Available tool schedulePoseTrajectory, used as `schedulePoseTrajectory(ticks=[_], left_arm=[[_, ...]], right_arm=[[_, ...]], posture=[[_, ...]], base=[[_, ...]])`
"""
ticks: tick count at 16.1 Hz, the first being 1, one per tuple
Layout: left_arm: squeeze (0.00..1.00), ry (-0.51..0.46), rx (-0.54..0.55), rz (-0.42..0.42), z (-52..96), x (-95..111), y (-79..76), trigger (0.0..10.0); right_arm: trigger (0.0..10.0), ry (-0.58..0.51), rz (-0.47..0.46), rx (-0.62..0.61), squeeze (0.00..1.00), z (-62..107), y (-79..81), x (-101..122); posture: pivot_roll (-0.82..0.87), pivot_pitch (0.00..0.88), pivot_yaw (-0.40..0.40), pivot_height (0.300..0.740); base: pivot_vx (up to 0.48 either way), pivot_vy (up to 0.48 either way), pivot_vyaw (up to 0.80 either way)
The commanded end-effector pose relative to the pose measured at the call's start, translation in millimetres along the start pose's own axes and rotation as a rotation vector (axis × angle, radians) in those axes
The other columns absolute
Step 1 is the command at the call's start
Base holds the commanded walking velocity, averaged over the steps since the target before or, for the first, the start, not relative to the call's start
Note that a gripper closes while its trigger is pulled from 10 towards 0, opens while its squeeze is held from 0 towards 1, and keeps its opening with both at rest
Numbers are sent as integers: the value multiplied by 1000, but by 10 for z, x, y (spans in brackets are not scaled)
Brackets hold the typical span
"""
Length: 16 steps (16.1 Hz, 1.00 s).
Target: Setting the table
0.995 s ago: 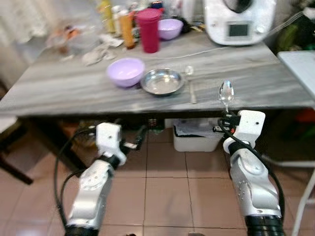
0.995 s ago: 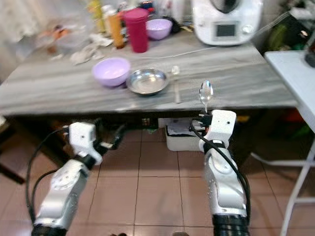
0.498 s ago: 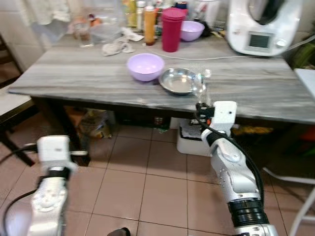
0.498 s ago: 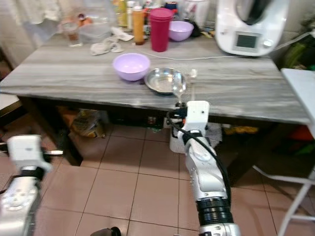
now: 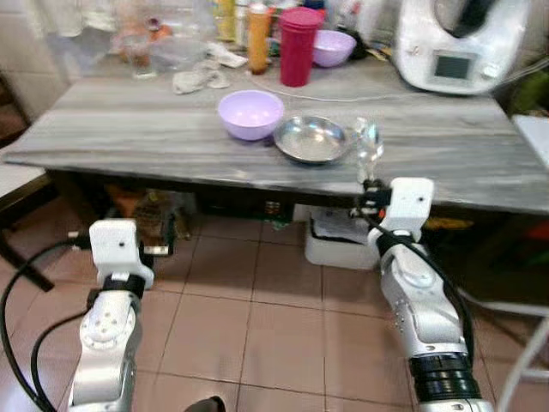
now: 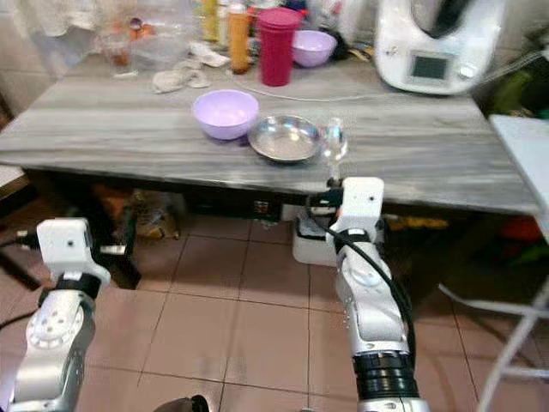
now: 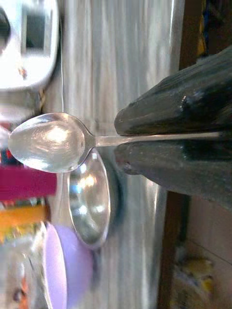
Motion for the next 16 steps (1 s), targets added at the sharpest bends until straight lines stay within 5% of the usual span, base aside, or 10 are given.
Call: schedulePoseTrajectory(ticks=[1,8,16], left_arm=[[0,31,-21,10,-1,-70,-4,10000],[0,3,-137,96,-23,15,-277,10000],[0,1,-201,115,-29,36,-440,10000]], right_arm=[[10000,-8,-3,-25,0,33,-66,19],[10000,-21,6,-9,0,19,-27,69],[10000,-19,8,-10,0,-2,-19,49]], posture=[[-101,77,-14,740],[-114,74,-13,740],[-115,64,-2,740]], base=[[0,0,-788],[35,0,-722],[67,0,0]])
Point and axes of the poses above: a point about 5 cm out from each wrist's last joint towards the gripper, its own z axis pointing back from the gripper into the wrist, its own x axis along the axis of the wrist's last joint, y = z × x, the point moved 6 cm from there along -z, pointing out of the wrist towards the gripper, and after that the axes turned 4 degrees about -z, right-handed, at the moved point
